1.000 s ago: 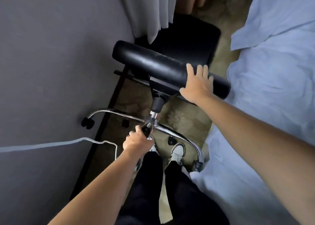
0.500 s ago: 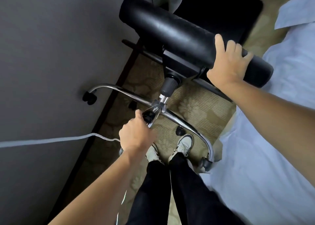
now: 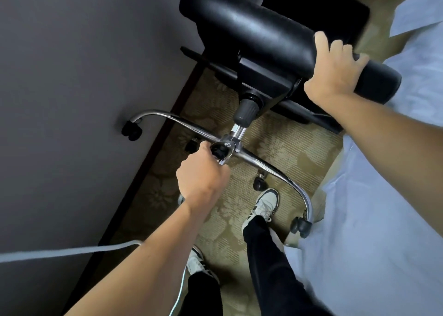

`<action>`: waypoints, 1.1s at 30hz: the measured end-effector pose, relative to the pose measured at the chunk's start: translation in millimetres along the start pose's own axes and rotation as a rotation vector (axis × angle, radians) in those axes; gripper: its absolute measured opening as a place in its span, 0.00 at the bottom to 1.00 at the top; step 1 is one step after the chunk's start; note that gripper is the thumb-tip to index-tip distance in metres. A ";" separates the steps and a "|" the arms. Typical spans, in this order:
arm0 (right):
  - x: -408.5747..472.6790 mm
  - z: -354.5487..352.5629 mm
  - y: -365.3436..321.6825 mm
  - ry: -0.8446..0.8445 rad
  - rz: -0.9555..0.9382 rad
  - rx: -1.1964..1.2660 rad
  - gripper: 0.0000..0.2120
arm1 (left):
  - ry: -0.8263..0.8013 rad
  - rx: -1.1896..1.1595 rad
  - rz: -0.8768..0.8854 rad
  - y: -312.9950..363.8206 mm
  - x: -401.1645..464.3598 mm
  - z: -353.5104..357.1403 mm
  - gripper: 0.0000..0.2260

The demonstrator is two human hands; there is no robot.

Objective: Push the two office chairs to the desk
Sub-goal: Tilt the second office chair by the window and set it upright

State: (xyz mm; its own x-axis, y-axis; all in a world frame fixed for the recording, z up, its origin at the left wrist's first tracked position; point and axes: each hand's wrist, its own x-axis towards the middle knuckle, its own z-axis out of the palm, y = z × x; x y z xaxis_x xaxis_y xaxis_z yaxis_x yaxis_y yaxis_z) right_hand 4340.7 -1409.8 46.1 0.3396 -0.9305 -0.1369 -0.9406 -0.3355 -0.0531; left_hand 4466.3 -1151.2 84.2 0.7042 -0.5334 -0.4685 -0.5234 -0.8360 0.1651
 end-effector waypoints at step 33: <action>-262.4 -14.1 -121.7 0.378 0.132 -0.086 0.43 | 0.063 -0.159 0.076 -241.9 -114.8 68.1 0.24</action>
State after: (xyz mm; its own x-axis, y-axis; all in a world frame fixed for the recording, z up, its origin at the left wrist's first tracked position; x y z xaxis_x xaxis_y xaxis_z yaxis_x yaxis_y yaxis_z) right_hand 4366.1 -1126.8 102.4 0.2056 -0.9494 0.2372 -0.9783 -0.2056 0.0252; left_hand 4479.4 -879.0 38.9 0.6968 -0.5989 -0.3947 -0.4975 -0.8000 0.3355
